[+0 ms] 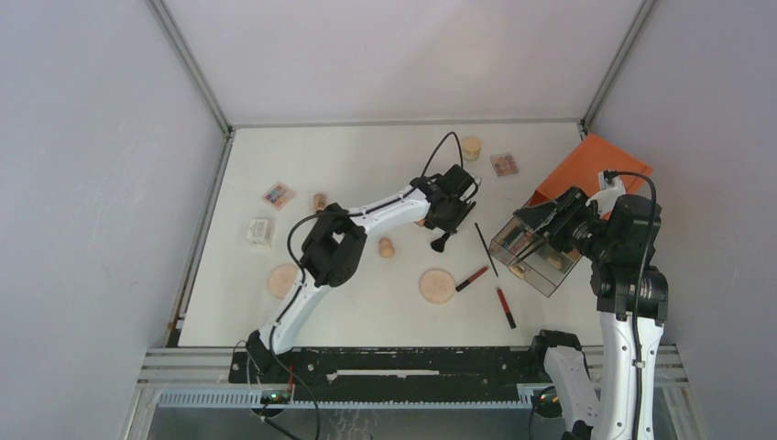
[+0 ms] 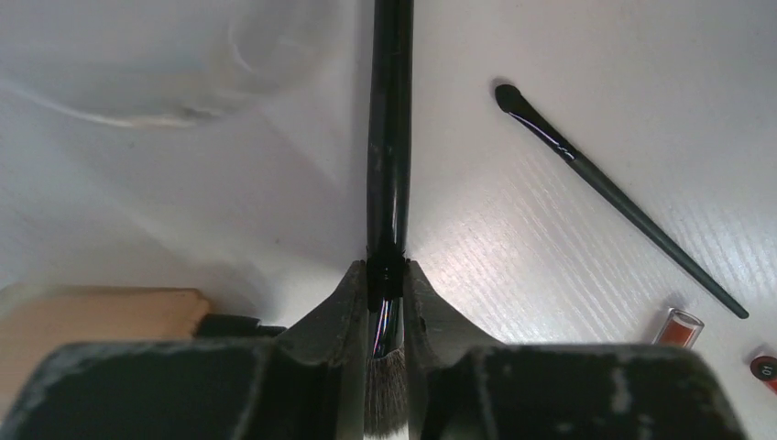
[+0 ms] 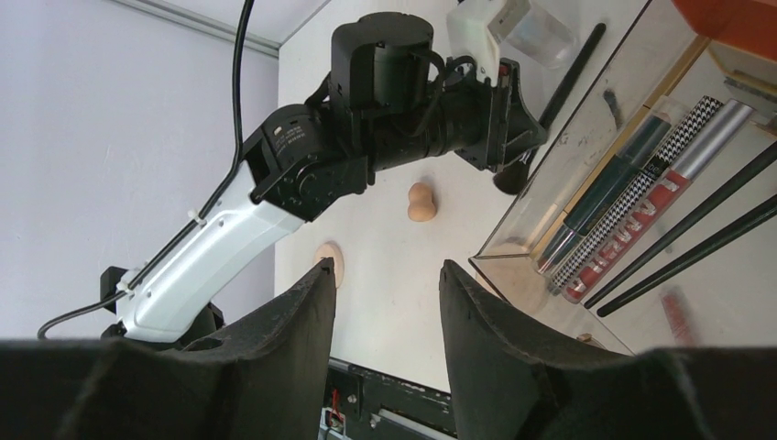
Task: Organize the makeup
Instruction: Pick up the makeup brush from the center of the board.
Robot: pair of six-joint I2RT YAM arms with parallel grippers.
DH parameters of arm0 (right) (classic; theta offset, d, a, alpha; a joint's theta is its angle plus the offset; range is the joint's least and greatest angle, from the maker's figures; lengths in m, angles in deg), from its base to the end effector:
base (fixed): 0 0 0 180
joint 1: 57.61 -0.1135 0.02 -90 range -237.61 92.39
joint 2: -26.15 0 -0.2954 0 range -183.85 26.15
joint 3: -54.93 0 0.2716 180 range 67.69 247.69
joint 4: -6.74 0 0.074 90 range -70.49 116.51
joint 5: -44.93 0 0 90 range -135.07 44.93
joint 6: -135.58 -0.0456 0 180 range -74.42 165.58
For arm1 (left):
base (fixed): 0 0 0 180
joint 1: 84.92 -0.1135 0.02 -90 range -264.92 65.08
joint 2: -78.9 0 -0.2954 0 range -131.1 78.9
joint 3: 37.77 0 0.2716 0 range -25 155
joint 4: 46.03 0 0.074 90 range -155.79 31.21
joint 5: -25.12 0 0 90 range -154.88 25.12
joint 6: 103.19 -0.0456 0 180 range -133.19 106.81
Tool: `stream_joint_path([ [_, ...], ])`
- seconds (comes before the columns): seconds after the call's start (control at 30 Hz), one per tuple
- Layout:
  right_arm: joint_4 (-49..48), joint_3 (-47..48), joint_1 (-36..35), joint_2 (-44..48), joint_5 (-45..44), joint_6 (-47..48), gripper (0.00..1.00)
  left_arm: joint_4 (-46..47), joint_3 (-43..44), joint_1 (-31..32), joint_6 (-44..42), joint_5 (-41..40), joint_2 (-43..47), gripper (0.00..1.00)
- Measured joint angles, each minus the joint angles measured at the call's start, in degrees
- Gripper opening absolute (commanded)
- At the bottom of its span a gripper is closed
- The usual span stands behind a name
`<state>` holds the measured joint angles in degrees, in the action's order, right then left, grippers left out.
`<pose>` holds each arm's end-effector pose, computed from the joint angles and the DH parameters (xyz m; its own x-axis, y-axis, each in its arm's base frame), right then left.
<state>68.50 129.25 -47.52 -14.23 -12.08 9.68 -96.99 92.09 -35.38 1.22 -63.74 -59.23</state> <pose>0.1221 0.0035 0.4041 -0.5640 0.5999 -0.5674 0.0044 0.6893 0.7244 0.3691 -0.4342 0.1688 -0.7310 0.4737 -0.4912 0.6044 0.7836 -0.1439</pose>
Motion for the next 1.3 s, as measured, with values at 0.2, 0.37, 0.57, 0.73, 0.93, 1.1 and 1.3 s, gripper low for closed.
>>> stream_joint_path([
  [0.2,-0.02,0.0,-0.02,-0.09,-0.17,-0.02,0.52,0.94,-2.49,2.14,-1.62,-3.19,1.46,0.0],
  [0.37,-0.09,0.0,-0.02,-0.28,-0.15,-0.09,0.52,0.22,-8.35,3.13,-2.91,-3.85,5.51,0.0],
  [0.57,-1.27,0.0,-0.13,-0.37,-0.09,-0.33,0.51,-0.17,-18.73,3.32,-3.41,-2.89,15.98,0.0],
  [0.73,-2.84,0.0,-2.08,-1.16,-0.09,-0.63,0.51,0.55,-23.54,3.32,-3.28,-1.79,28.55,0.0],
  [0.93,-5.55,0.0,-10.49,-1.16,-3.65,-0.13,0.51,2.49,-29.29,2.78,-3.37,3.32,42.45,0.0],
  [1.1,-9.44,0.0,-24.92,-0.17,-11.82,5.95,0.49,2.84,-36.06,0.11,-4.04,12.13,50.03,0.0],
  [1.3,-14.08,0.0,-40.13,-1.62,-23.21,13.38,0.49,2.4,-40.48,-4.15,-4.9,20.15,56.7,0.0],
])
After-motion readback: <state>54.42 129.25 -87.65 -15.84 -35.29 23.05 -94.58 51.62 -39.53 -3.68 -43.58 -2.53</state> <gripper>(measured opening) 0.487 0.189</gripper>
